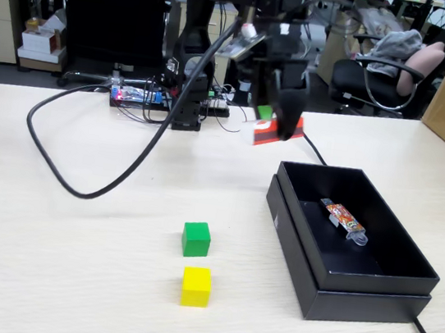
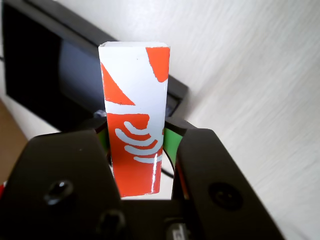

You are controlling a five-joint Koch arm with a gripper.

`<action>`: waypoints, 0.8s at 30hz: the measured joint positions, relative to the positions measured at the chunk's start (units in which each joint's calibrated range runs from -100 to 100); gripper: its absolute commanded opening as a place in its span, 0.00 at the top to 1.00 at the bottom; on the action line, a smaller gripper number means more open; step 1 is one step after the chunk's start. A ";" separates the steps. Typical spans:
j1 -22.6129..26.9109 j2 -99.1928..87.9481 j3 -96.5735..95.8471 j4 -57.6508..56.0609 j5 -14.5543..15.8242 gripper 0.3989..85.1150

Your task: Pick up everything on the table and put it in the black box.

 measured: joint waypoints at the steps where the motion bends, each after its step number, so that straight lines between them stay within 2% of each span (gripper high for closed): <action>1: 0.00 0.13 0.09 0.00 0.05 0.98; 11: 2.44 22.29 14.34 -0.08 2.88 0.98; 14: 3.71 34.45 21.00 0.25 4.98 0.98; 19: 4.49 40.15 22.47 0.90 5.86 0.97; 21: 4.49 40.91 22.47 0.90 5.86 0.78; 24: 4.30 41.55 21.10 0.90 5.76 0.62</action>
